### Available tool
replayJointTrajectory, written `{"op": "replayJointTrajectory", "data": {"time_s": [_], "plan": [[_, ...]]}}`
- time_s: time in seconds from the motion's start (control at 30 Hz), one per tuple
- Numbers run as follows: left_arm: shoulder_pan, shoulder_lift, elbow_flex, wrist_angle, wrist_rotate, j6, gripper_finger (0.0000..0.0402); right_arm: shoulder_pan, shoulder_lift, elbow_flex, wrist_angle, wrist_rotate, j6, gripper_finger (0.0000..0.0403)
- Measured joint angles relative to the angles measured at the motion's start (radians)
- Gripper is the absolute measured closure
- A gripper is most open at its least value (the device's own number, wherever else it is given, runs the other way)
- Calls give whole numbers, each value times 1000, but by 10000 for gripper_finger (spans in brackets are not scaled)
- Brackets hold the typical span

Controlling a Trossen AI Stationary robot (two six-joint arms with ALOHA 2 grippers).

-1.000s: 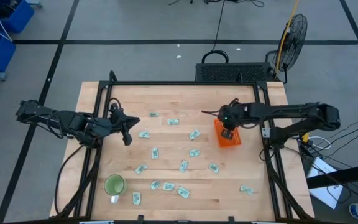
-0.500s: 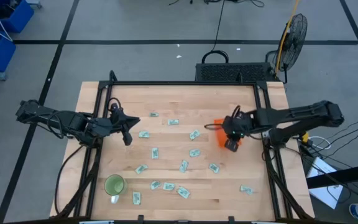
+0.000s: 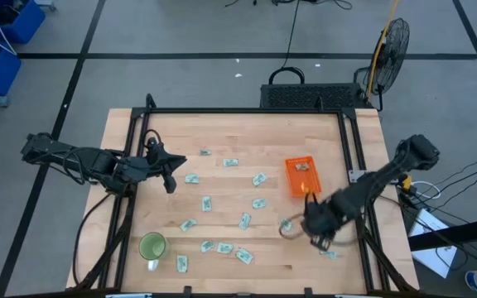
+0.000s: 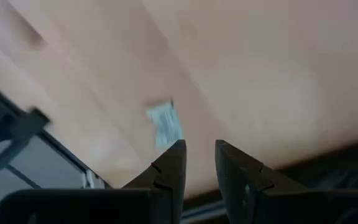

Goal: Pick and place Stevia / Truvia into bins
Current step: Put the stevia packet into the orange basket

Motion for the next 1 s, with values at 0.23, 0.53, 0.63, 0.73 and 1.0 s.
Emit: {"op": "replayJointTrajectory", "data": {"time_s": [0.23, 0.53, 0.63, 0.73, 1.0], "plan": [[0, 0, 0, 0, 0, 0, 357, 177, 111, 0, 161, -3, 238, 325], [0, 0, 0, -1, 0, -5, 357, 210, 221, 0, 219, 26, 277, 293], [0, 0, 0, 0, 1, -25, 357, 210, 250, -1, 210, 25, 277, 274], [0, 0, 0, 0, 1, -31, 357, 214, 265, -1, 257, 25, 281, 261], [0, 0, 0, 0, 1, -29, 357, 247, 352, 1, 257, 24, 224, 265]]}}
